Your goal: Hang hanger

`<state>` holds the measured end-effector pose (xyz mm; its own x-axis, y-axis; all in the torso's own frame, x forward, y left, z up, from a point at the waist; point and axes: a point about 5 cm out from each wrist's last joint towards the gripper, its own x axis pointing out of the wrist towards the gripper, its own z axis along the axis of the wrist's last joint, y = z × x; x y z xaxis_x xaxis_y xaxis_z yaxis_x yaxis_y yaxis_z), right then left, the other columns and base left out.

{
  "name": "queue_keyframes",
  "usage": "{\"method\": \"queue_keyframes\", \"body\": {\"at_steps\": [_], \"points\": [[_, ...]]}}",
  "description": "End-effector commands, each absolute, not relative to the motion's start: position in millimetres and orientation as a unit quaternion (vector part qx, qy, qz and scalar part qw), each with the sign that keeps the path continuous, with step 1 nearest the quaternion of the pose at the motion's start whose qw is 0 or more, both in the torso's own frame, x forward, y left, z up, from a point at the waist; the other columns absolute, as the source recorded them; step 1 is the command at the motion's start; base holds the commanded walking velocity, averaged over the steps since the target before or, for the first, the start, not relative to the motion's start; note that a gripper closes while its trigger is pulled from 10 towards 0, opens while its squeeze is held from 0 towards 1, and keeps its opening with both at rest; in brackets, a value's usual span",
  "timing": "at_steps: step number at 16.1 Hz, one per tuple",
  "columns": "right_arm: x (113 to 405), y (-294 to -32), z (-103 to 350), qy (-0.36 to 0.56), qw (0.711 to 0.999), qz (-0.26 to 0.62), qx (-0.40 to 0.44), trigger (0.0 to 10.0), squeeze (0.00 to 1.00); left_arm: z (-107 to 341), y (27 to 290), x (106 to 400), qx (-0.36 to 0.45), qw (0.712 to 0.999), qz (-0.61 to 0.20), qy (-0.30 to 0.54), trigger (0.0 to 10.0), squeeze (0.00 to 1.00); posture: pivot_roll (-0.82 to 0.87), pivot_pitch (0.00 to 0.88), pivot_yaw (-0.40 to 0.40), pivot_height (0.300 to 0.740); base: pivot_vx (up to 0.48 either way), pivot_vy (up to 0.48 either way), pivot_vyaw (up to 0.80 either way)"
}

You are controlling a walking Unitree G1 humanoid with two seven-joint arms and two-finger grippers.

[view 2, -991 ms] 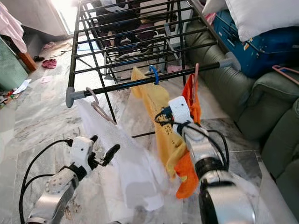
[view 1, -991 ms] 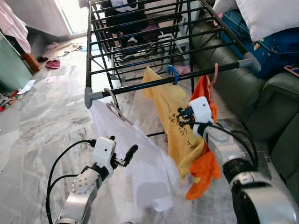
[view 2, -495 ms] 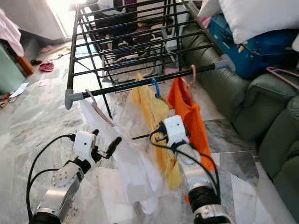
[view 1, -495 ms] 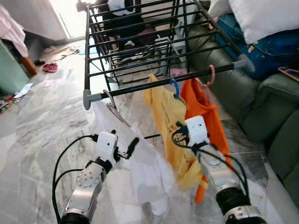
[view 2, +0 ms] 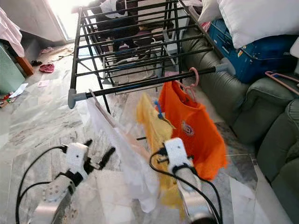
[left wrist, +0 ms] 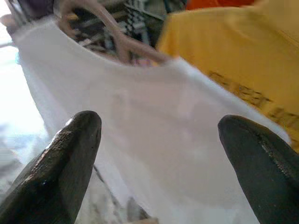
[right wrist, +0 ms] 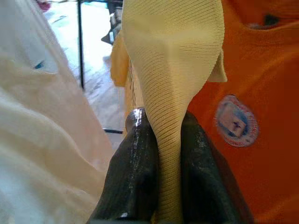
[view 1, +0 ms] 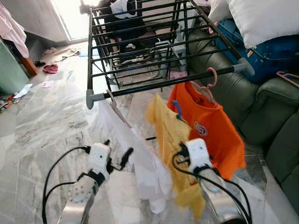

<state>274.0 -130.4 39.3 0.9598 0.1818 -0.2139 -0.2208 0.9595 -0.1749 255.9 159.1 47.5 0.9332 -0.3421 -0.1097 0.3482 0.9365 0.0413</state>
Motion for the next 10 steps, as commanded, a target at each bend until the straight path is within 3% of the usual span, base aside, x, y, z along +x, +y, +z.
{"method": "queue_keyframes", "body": {"at_steps": [1, 2, 3, 10], "points": [[277.7, -132.5, 58.5, 0.055, 0.99, 0.086, -0.097, 0.0, 0.0, 48.1, 170.6, 254.7, 0.045, 0.987, -0.143, 0.057, 10.0, 0.0, -0.2, 0.0, 0.113, 0.74, 0.0, 0.0, 0.0], [271.1, -137.8, 61.6, 0.053, 0.991, 0.075, -0.094, 7.3, 0.0, 47.1, 172.9, 252.1, 0.043, 0.988, -0.136, 0.059, 10.0, 0.0, -0.21, 0.0, 0.123, 0.74, 0.0, 0.0, 0.0], [266.8, -141.6, 64.0, 0.049, 0.992, 0.066, -0.094, 10.0, 0.0, 43.4, 174.7, 249.2, 0.041, 0.988, -0.128, 0.069, 10.0, 0.0, -0.21, 0.0, 0.123, 0.74, 0.0, 0.0, 0.0], [252.8, -148.0, 71.6, 0.05, 0.994, 0.049, -0.083, 10.0, 0.0, 37.8, 175.4, 250.2, 0.035, 0.987, -0.121, 0.096, 10.0, 0.0, -0.22, 0.0, 0.139, 0.74, 0.0, 0.0, 0.0]]}}
